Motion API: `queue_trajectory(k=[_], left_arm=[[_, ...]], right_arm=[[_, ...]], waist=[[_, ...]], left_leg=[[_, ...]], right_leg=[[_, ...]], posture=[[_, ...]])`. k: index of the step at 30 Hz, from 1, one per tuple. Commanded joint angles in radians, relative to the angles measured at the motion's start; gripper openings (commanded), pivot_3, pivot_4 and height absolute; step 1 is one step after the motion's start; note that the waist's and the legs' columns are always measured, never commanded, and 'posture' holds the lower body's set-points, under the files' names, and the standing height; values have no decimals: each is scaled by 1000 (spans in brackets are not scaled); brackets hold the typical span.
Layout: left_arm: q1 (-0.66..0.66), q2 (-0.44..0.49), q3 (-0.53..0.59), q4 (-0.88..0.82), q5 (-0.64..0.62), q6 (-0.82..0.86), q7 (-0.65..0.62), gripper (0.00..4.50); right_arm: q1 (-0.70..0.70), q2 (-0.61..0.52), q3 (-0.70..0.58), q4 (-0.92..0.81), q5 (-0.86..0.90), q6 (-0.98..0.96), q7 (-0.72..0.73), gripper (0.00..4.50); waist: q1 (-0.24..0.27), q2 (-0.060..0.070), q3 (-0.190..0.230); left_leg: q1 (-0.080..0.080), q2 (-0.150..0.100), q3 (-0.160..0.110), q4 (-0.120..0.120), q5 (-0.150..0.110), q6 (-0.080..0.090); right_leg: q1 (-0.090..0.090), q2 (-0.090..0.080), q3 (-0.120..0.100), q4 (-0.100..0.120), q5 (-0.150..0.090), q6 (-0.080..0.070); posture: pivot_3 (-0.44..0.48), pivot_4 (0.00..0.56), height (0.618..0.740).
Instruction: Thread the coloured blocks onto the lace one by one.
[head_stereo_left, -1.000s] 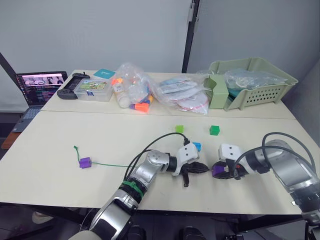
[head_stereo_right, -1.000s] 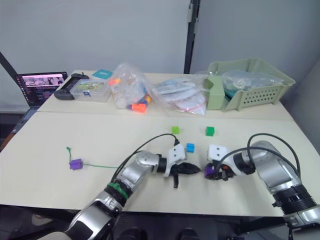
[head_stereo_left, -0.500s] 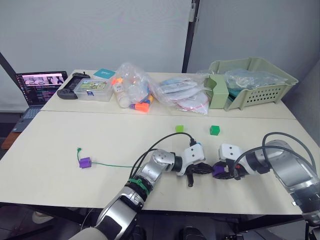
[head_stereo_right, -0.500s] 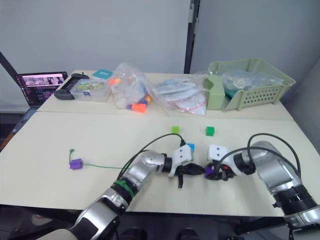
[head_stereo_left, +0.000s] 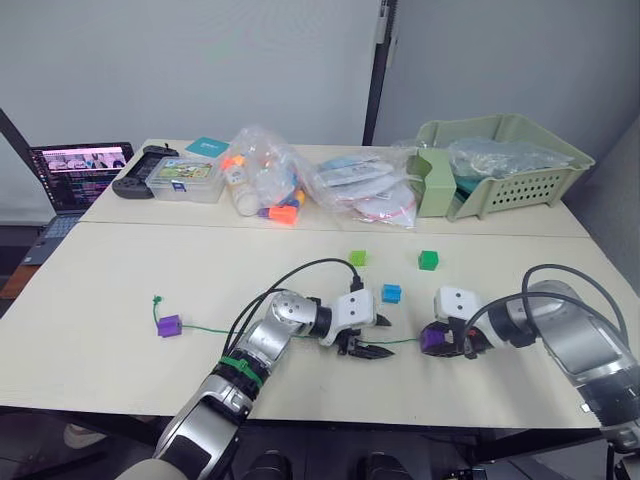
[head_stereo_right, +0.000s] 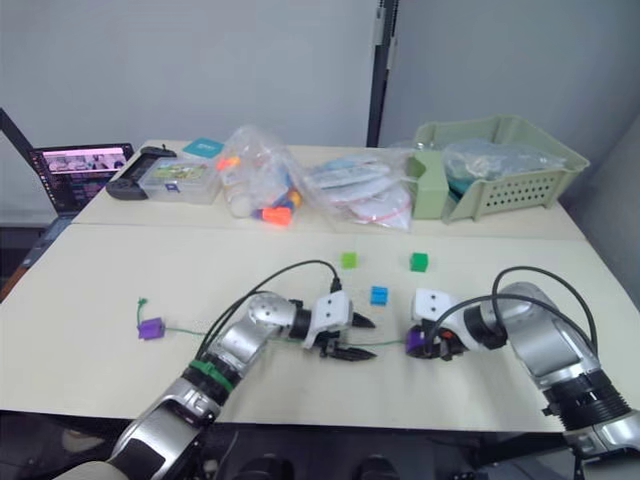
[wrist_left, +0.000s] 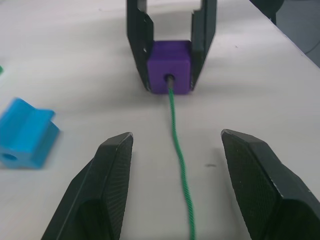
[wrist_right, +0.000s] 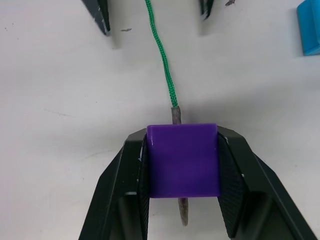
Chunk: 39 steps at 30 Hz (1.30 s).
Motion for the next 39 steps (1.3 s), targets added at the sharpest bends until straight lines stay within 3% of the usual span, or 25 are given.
queue_trajectory(k=[1, 7, 19, 27, 38, 39], left_arm=[[-14, -16, -3, -34, 5, 13, 29, 1835], [-12, -30, -24, -33, 14, 40, 28, 0], [-13, -56, 5, -45, -3, 77, 57, 0], [-64, -52, -2, -21, 14, 67, 59, 2437], [-55, -69, -70, -16, 66, 128, 76, 2464], [-54, -71, -68, -18, 66, 138, 82, 2203]], right_arm=[[-11, 10, 7, -14, 5, 2, -3, 1196], [-8, 13, 8, -16, 4, 1, -2, 1196], [-5, 10, 5, -22, 5, 4, -2, 1196], [-9, 13, 8, -19, 5, 5, 1, 1196], [-9, 15, 5, -19, 4, 7, -8, 1196], [-8, 15, 5, -19, 4, 8, -8, 1196]], waist=[[-1, 0, 0], [-4, 0, 0], [-4, 0, 0], [-4, 0, 0], [-5, 0, 0], [-5, 0, 0]], left_leg=[[0, 0, 0, 0, 0, 0], [0, 0, 0, 0, 0, 0], [0, 0, 0, 0, 0, 0], [0, 0, 0, 0, 0, 0], [0, 0, 0, 0, 0, 0], [0, 0, 0, 0, 0, 0]], right_leg=[[0, 0, 0, 0, 0, 0], [0, 1, 0, 0, 0, 0], [0, 0, 0, 0, 0, 0], [0, 1, 0, 0, 0, 0], [0, 1, 0, 0, 0, 0], [0, 1, 0, 0, 0, 0]], posture=[[0, 150, 740], [0, 150, 740], [0, 150, 740], [0, 150, 740], [0, 150, 740], [0, 150, 740]])
